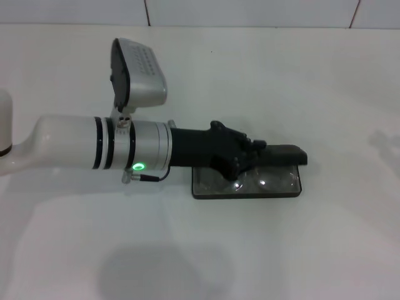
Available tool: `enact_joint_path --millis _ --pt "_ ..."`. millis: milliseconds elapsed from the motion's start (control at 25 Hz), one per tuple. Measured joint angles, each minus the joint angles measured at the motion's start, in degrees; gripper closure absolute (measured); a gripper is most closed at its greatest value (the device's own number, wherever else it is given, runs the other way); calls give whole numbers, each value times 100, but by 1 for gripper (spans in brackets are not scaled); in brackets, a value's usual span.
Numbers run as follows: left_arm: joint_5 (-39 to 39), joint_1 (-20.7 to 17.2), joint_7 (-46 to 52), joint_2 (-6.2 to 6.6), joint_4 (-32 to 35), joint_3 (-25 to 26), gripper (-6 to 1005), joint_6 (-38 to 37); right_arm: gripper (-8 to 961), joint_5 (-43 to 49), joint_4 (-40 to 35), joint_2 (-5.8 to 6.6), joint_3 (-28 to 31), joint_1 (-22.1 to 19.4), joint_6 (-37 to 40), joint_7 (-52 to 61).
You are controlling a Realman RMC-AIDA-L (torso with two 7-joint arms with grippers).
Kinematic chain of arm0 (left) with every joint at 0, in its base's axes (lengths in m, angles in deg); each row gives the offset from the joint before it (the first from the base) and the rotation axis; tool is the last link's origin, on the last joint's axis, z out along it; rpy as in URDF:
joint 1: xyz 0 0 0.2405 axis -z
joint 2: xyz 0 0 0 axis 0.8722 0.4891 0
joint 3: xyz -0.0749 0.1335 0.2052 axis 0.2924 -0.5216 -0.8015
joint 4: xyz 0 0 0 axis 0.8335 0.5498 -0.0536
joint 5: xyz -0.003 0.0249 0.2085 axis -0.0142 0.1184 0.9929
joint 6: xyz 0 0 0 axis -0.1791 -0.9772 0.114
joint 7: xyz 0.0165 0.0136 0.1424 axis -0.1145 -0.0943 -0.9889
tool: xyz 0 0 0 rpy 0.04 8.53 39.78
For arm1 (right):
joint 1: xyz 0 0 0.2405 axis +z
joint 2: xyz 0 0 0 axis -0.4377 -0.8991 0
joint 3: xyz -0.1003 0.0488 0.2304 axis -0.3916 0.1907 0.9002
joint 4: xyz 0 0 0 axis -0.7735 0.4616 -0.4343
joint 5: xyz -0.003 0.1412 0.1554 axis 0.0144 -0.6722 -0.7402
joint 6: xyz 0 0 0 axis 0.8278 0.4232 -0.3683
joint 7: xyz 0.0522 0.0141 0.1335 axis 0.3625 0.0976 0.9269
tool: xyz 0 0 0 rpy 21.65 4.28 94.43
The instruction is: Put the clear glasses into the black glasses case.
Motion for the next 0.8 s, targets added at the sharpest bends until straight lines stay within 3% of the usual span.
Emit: enact_joint_path --millis 440,680,800 --pt "-43 -120 -15 -22 393 -818 768 -40 728 -1 152 4 -8 -41 145 -10" --pt "-53 -466 -15 -21 870 -874 754 -252 725 2 211 13 -11 -80 291 -74" --pt "-104 -824 62 -3 1566 -845 748 -663 724 172 211 25 -22 -77 590 -283"
